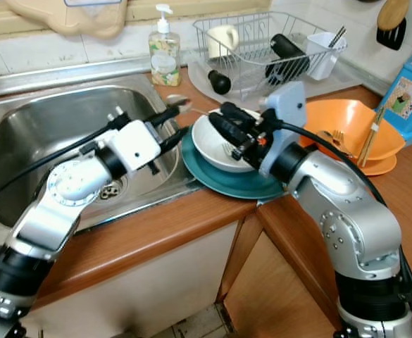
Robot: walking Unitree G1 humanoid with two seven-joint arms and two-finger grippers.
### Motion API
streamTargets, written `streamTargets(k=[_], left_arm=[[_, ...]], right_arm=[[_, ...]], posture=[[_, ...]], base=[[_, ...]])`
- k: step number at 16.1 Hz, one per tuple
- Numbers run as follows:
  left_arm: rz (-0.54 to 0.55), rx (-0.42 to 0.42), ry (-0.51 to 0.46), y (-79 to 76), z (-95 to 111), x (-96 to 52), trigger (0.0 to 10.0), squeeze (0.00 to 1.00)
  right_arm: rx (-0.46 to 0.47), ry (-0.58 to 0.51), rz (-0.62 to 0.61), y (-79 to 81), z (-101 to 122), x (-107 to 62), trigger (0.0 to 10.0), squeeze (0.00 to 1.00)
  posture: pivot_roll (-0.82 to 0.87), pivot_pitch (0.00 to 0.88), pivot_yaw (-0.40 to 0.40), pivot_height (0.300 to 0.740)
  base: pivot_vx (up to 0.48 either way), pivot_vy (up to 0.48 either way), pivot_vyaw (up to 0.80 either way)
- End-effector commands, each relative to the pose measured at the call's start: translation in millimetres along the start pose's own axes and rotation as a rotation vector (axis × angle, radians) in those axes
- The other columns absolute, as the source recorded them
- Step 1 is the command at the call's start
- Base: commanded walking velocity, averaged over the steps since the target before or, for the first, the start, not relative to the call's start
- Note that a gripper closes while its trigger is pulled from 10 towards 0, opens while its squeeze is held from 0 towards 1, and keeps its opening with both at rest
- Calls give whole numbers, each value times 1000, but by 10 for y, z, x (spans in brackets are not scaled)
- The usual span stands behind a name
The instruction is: Kitchen organization
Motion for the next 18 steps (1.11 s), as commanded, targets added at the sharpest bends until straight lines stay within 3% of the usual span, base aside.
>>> streamTargets(k=[1, 10, 11, 13, 18], left_arm=[[0, 35, -12, 15, 38, 58, 10000, 0], [-24, 101, -11, -29, -6, 163, 10000, 0], [-24, 101, -12, -25, -8, 171, 9569, 0], [-8, 109, -12, 16, -6, 193, 0, 0], [-26, 146, -7, -7, -23, 213, 0, 0]], right_arm=[[-10, 1, 17, 40, 28, 33, 0, 0], [-4, -2, 62, 149, 50, 104, 0, 0], [-3, -1, 70, 167, 50, 112, 0, 0], [-2, 1, 77, 186, 49, 118, 0, 0], [-2, 4, 69, 181, 51, 122, 0, 0]], posture=[[-189, 0, -15, 740], [-194, 0, -15, 740], [-194, 0, -15, 740], [-199, 0, -16, 740], [-213, 0, -9, 740]], base=[[0, 0, 0], [0, 0, 0], [0, 0, 0], [0, 0, 0], [0, 0, 0]])
Point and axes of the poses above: a point about 5 cm out from each wrist's last joint towards the gripper, its own x axis pointing out of the wrist towards the gripper, its own z axis along the axis of the wrist's last joint, y = z × x, the point moved 6 cm from there along x, pointing out of the wrist towards the gripper, and after that the axes turned 11 degrees about -x, right-handed, at the moved point
